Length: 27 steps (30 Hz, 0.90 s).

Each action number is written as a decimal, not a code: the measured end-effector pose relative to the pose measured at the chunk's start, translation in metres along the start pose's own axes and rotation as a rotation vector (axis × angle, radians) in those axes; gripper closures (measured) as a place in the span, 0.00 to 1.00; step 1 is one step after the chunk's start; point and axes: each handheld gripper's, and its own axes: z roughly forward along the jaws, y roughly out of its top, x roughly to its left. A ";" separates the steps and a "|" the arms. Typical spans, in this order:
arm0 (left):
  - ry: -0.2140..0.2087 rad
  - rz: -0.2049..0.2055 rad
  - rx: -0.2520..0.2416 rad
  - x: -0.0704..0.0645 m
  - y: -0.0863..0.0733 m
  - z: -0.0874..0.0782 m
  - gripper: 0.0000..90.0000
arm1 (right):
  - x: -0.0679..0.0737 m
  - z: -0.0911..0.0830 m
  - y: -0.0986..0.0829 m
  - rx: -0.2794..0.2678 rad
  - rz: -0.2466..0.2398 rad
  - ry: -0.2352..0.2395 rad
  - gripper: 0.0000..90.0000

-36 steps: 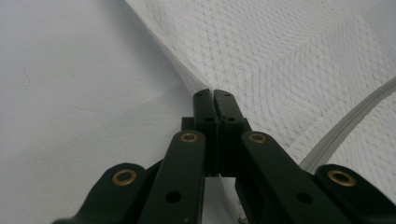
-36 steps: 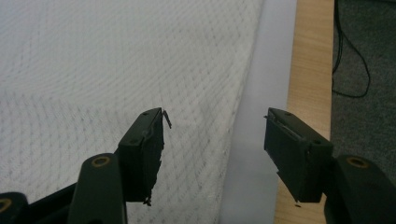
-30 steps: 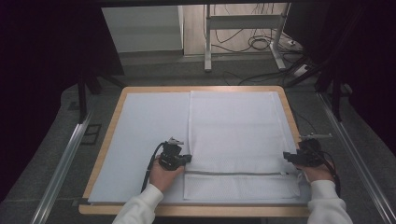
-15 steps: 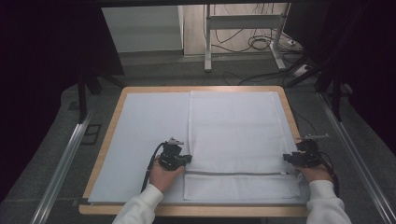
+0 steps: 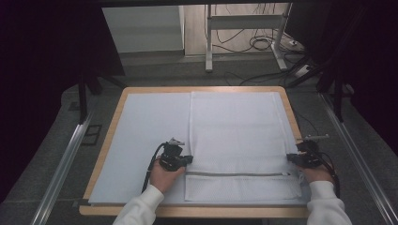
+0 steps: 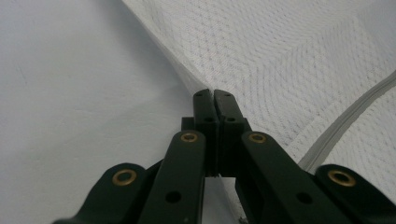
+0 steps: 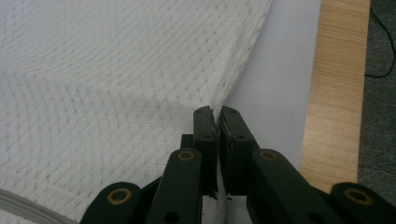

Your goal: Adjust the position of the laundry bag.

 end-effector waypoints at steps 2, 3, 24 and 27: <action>-0.001 0.000 0.000 0.000 0.000 0.000 1.00 | 0.001 -0.001 0.000 -0.004 -0.003 0.005 0.96; -0.002 0.001 -0.001 0.001 0.000 -0.001 1.00 | 0.001 -0.001 0.000 -0.007 -0.004 0.007 0.96; -0.004 -0.011 -0.010 0.008 -0.001 -0.007 1.00 | 0.003 -0.001 0.001 -0.037 0.013 0.067 0.97; -0.003 -0.016 -0.010 0.010 -0.002 -0.009 1.00 | 0.005 -0.001 0.001 -0.044 0.010 0.070 0.97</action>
